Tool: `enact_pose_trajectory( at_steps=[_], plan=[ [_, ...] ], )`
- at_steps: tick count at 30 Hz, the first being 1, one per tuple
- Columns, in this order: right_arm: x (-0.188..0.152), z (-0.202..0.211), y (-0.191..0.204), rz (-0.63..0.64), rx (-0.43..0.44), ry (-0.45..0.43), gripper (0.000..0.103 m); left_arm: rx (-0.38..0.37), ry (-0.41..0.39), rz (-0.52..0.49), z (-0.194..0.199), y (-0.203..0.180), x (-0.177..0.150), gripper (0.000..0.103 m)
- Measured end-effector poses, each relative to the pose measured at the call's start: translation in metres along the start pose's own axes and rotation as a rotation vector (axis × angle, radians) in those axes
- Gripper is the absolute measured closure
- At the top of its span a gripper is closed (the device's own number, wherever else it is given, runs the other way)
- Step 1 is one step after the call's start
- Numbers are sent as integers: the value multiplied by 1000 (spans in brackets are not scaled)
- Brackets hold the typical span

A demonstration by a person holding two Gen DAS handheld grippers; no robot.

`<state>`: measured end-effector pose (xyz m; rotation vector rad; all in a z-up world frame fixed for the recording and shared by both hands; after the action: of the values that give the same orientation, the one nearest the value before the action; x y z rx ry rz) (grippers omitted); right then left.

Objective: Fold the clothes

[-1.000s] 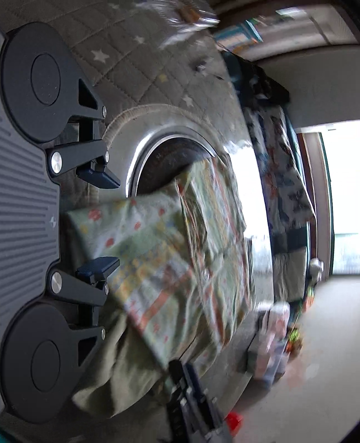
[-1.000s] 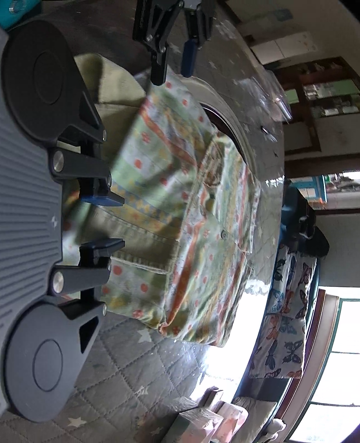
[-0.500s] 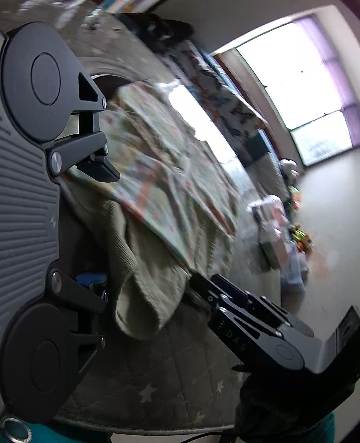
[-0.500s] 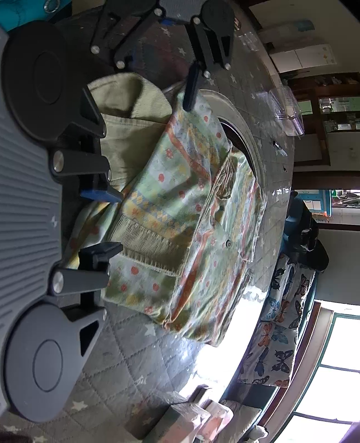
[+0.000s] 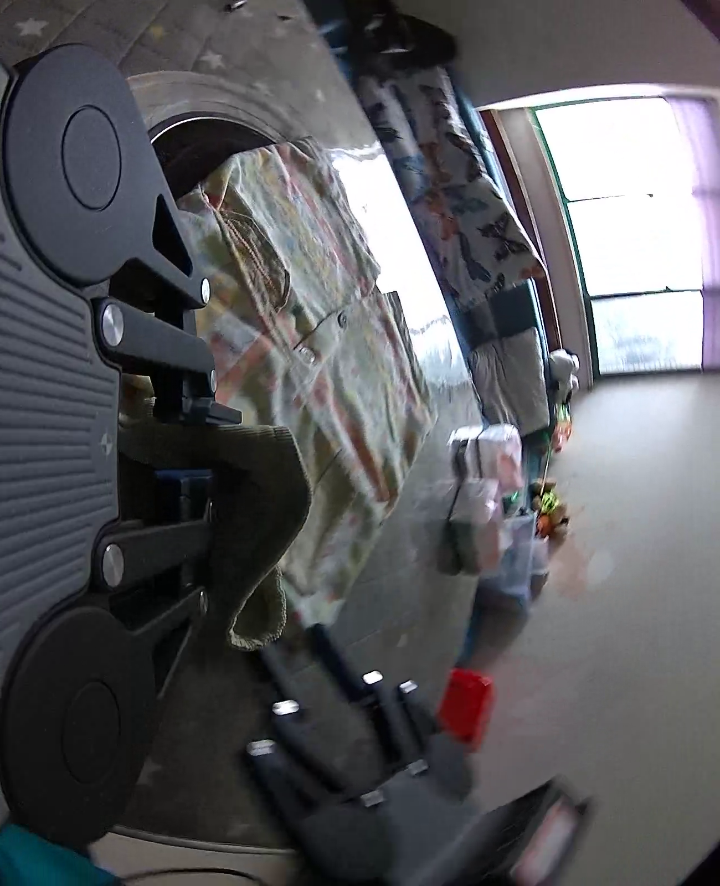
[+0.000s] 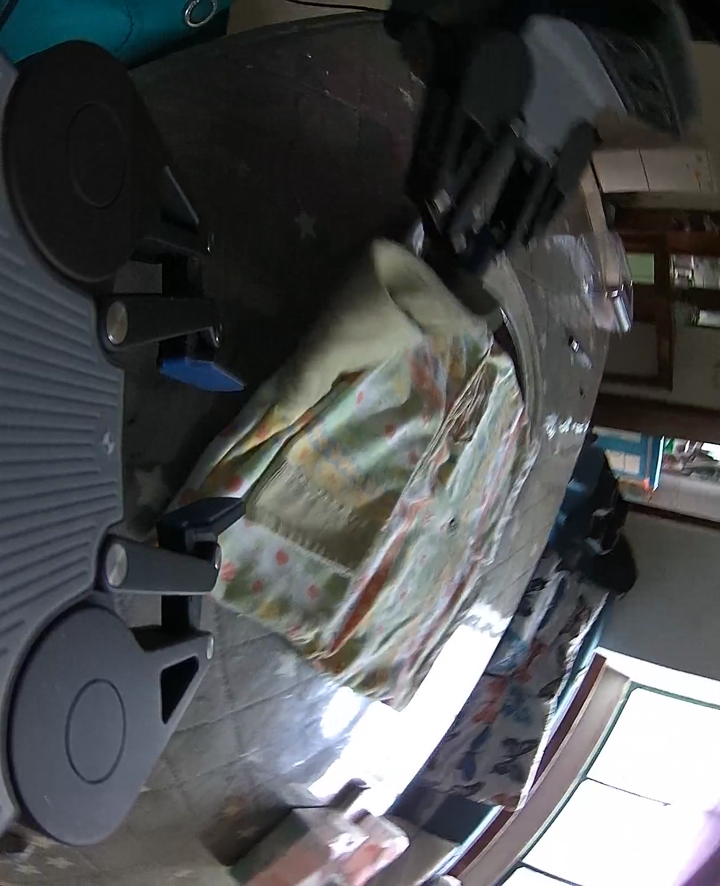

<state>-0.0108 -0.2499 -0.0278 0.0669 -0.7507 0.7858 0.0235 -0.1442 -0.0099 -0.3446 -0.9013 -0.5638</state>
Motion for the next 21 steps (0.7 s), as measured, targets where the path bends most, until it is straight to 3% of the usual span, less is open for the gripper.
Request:
enact_pose_trajectory(
  at_steps=[4, 6, 7, 10, 11, 12, 13, 15, 18, 21],
  plan=[
    [15, -8, 6, 15, 5, -52, 55, -20, 7, 55, -5, 7, 11, 88],
    [24, -15, 7, 9, 13, -75, 58, -19, 9, 62, -6, 10, 13, 88],
    [27, -18, 7, -5, 27, -79, 61, -19, 11, 65, -7, 11, 13, 88],
    [36, -26, 5, -61, 80, -84, 85, -11, 18, 70, -6, 13, 11, 84],
    [38, -27, 2, -87, 85, -84, 87, -7, 18, 68, -3, 13, 10, 84],
    [40, -28, -2, -109, 86, -84, 88, -3, 17, 64, -1, 13, 9, 80],
    [42, -27, -6, -135, 93, -87, 89, 3, 11, 56, 4, 13, 6, 68],
    [47, -26, -14, -182, 106, -97, 91, 36, -7, 27, 13, 13, 1, 53],
    [53, -24, -22, -216, 109, -113, 92, 71, -1, -17, 22, 12, -11, 45],
    [58, -24, -25, -213, 104, -123, 93, 114, 7, -69, 25, 13, -23, 44]
  ],
)
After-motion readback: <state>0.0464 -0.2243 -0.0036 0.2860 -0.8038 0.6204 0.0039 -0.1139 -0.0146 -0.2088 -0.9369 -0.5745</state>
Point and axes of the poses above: each gripper's, at about its wrist camera, not at the fingertips, and z roughly against the way its jaws point, y to its left, x to its top, the point moved 9 cm from there along -z, roughly the way its jaws point, and after that the axes turned 6 degrees about z, right-handed, at the moved point
